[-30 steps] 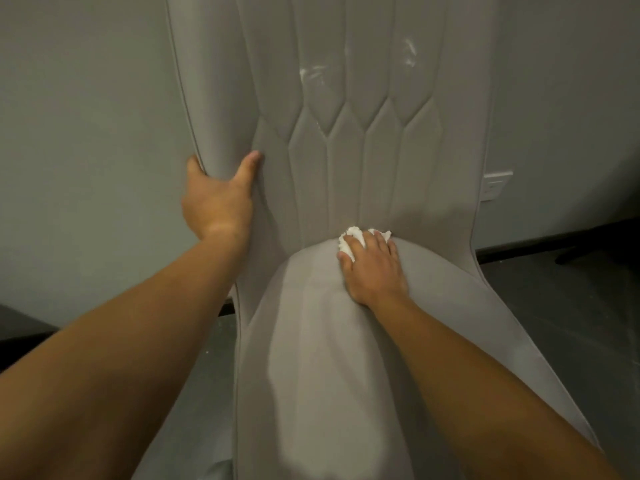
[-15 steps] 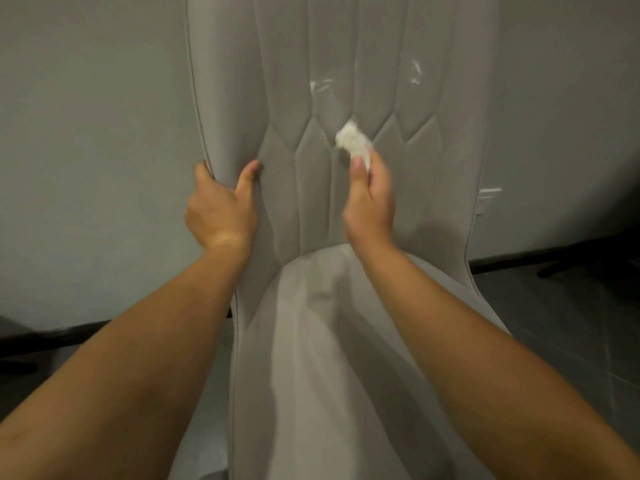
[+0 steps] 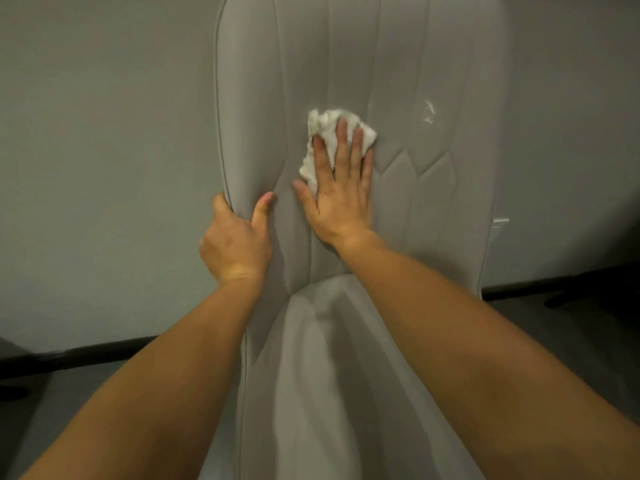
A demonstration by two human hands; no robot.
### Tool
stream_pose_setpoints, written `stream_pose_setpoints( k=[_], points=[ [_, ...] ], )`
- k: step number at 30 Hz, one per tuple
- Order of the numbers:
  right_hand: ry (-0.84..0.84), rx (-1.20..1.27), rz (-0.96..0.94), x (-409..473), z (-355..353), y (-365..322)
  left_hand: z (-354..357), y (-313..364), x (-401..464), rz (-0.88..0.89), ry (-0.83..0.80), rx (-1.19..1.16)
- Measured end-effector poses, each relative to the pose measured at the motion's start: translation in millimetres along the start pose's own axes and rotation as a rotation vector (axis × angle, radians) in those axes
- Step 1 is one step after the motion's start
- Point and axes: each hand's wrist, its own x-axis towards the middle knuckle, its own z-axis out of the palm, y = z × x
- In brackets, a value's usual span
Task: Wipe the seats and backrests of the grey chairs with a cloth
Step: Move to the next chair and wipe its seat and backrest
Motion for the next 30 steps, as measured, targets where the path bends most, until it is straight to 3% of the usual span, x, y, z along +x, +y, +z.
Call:
stream_pose_setpoints(
  k=[6,12,14,19,23,26,30],
  points=[
    [-0.096,-0.017,-0.024,1.5,-8.0,7.9,0.8,-1.3,-1.3,0.030,0.012,-0.026],
    [0.257,-0.065,-0.120,129.6,-50.2,-2.1,2.3,-2.4,1.0,0.036,0.032,0.013],
    [0.284,-0.066,-0.136,138.3,-50.9,-7.0,2.8,-2.9,1.1,0.035,0.035,0.023],
    [0.118,0.095,-0.129,35.8,-12.0,-23.8,3.6,-4.4,1.4,0.021,0.007,0.013],
    [-0.045,0.063,-0.176,-33.9,14.1,-15.5,5.1,-3.9,0.6,0.015,0.011,0.001],
    [-0.075,-0.010,-0.244,-13.2,5.7,1.1,4.0,-3.3,0.6,0.024,0.014,0.007],
    [0.113,-0.049,-0.093,65.7,-21.7,11.2,4.3,-4.5,2.1,0.036,0.037,0.014]
  ],
)
